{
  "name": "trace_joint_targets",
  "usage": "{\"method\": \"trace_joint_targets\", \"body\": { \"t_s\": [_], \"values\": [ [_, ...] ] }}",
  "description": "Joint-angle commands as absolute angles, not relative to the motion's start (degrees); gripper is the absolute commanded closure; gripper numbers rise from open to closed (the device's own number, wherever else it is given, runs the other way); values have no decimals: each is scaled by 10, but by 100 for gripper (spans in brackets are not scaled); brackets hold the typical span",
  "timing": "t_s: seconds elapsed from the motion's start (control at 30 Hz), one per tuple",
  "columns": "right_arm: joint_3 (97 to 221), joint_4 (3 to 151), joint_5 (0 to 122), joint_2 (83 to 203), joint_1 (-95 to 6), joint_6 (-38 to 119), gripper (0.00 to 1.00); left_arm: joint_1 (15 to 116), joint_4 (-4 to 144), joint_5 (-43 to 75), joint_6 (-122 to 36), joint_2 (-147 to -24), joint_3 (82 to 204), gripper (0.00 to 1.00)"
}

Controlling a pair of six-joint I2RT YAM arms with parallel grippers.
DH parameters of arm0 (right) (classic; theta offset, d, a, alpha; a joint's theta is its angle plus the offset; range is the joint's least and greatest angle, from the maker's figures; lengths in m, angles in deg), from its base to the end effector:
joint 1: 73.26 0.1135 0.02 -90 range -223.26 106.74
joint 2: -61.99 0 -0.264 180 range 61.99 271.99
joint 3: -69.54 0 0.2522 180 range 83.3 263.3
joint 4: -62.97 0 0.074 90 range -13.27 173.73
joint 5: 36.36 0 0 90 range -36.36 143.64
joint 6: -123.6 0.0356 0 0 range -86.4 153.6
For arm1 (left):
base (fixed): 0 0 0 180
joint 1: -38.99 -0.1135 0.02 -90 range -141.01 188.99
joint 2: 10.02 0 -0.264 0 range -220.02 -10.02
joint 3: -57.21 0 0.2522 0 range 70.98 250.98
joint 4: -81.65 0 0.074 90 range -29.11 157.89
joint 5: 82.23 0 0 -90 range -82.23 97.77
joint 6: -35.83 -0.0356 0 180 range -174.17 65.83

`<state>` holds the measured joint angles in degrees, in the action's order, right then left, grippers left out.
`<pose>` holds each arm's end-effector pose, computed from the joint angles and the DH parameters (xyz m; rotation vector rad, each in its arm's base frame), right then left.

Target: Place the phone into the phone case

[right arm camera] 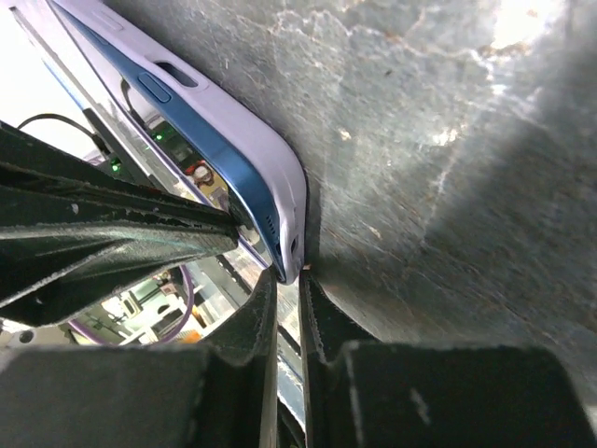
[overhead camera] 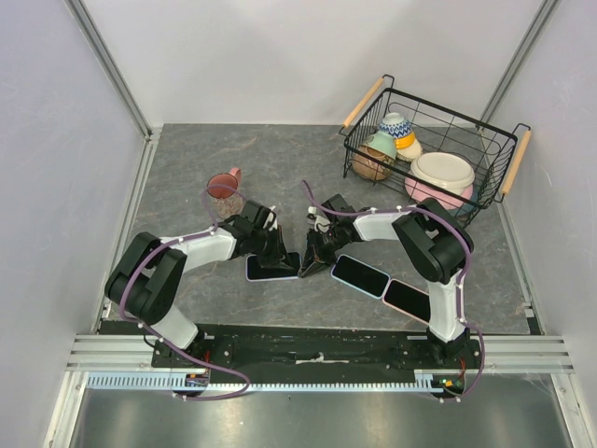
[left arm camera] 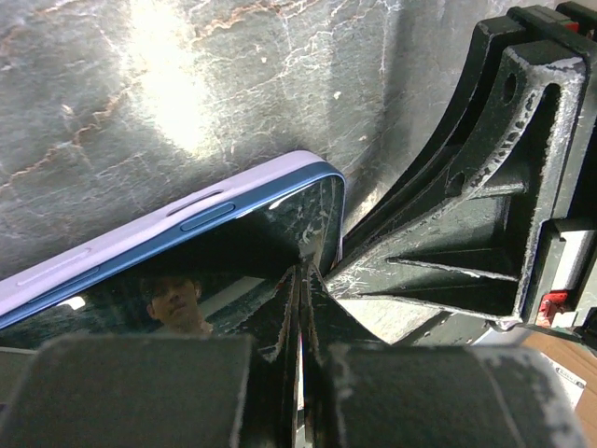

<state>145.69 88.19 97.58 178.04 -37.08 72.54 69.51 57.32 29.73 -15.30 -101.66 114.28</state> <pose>0.2851 0.2391 0.0985 0.1774 -2.7392 -1.2420 0.2435 -0.1590 0.1427 -0.0526 2.7800 -0.8827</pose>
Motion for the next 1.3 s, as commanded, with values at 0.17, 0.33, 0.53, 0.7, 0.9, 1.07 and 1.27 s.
{"method": "trace_joint_targets", "body": {
  "t_s": [0.17, 0.33, 0.53, 0.7, 0.9, 1.07, 1.27],
  "values": [
    [1475, 957, 712, 1791, -357, 631, 84, 708, 493, 181, -198, -1062, 1125, 98],
    [1447, 904, 807, 1742, -382, 639, 56, 708, 492, 181, -198, -1062, 1122, 98],
    [1395, 785, 916, 1726, -429, 699, 39, 708, 492, 181, -202, -1071, 1124, 98],
    [1395, 750, 934, 1751, -430, 722, 49, 708, 492, 182, -203, -1072, 1122, 98],
    [1410, 731, 948, 1779, -430, 739, 61, 708, 491, 181, -203, -1071, 1125, 98],
    [1431, 738, 942, 1806, -425, 739, 65, 708, 485, 178, -209, -1070, 1127, 98],
    [1455, 743, 936, 1831, -415, 744, 66, 708, 476, 172, -212, -1070, 1132, 98]
  ]
}}
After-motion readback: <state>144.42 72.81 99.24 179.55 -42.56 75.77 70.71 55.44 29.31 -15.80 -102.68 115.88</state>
